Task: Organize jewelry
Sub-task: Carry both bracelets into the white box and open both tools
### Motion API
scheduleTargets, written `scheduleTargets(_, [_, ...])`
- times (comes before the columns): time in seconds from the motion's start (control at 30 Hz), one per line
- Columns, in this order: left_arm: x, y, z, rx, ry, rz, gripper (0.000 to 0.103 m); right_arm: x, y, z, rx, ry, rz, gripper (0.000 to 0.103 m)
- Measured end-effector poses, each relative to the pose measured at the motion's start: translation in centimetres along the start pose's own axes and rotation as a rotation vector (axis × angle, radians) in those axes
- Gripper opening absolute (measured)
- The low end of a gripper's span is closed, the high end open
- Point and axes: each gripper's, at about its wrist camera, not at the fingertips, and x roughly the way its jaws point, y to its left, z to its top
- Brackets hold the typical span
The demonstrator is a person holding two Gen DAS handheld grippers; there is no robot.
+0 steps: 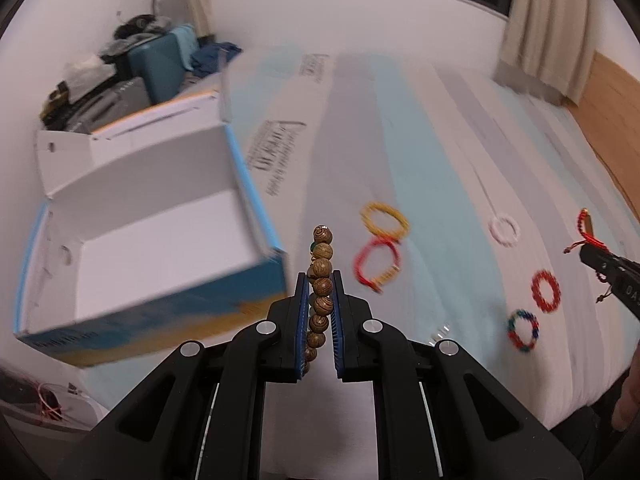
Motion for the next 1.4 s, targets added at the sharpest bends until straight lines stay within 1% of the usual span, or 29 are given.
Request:
scheduleTargets(0.13, [-1.3, 3.9, 1.5, -0.043, -0.023, 0.039, 0.009, 0.0, 6.1, 2.4, -0.074, -0.026, 0.057, 0.007])
scheduleTargets(0.23, [-2.0, 7.9, 2.6, -0.083, -0.028, 0.082, 0.009, 0.0, 11.5, 4.0, -0.14, -0.043, 0.107, 0.007])
scheduleTargets(0.27, [-2.1, 8.9, 2.8, -0.092, -0.027, 0.092, 0.009, 0.0, 12.8, 4.3, -0.155, -0.047, 0.119, 0.007])
scheduleTargets(0.4, [-2.1, 13.9, 3.2, -0.144, 0.001, 0.135, 0.009, 0.5, 20.6, 5.3, -0.251, -0.048, 0.184, 0.007])
scheduleTargets(0.43, [-1.9, 15.5, 3.2, -0.16, 0.015, 0.151, 0.009, 0.8, 22.5, 5.4, -0.278, -0.041, 0.197, 0.007])
scheduleTargets(0.5, [-1.6, 17.8, 3.1, -0.187, 0.038, 0.158, 0.009, 1.7, 26.1, 5.5, -0.322, -0.008, 0.23, 0.007])
scheduleTargets(0.6, [-0.9, 21.1, 3.0, -0.22, 0.085, 0.174, 0.009, 3.5, 30.4, 5.6, -0.381, 0.048, 0.25, 0.007])
scheduleTargets(0.63, [-0.5, 21.8, 3.0, -0.232, 0.099, 0.171, 0.009, 4.1, 31.4, 5.7, -0.393, 0.071, 0.255, 0.007])
scheduleTargets(0.7, [0.7, 23.8, 2.9, -0.268, 0.152, 0.152, 0.009, 5.9, 33.9, 5.8, -0.424, 0.128, 0.256, 0.007])
scheduleTargets(0.77, [1.7, 25.3, 2.7, -0.286, 0.193, 0.158, 0.009, 7.3, 34.8, 5.4, -0.435, 0.18, 0.264, 0.007])
scheduleTargets(0.8, [2.5, 26.1, 2.6, -0.3, 0.22, 0.158, 0.009, 8.5, 35.7, 5.3, -0.435, 0.226, 0.258, 0.007])
scheduleTargets(0.9, [4.5, 27.4, 2.2, -0.315, 0.288, 0.154, 0.009, 10.9, 36.9, 4.6, -0.446, 0.311, 0.251, 0.007])
scheduleTargets(0.97, [5.6, 27.8, 2.1, -0.313, 0.325, 0.162, 0.009, 12.4, 37.3, 4.4, -0.439, 0.36, 0.246, 0.007])
scheduleTargets(1.1, [8.0, 28.0, 1.8, -0.318, 0.41, 0.153, 0.01, 15.1, 37.7, 3.5, -0.435, 0.457, 0.219, 0.007])
scheduleTargets(1.2, [9.4, 27.9, 1.3, -0.322, 0.469, 0.15, 0.01, 16.1, 37.6, 2.8, -0.428, 0.496, 0.205, 0.007])
scheduleTargets(1.4, [10.8, 27.9, 0.8, -0.318, 0.506, 0.157, 0.01, 17.6, 37.7, 2.1, -0.426, 0.537, 0.193, 0.007])
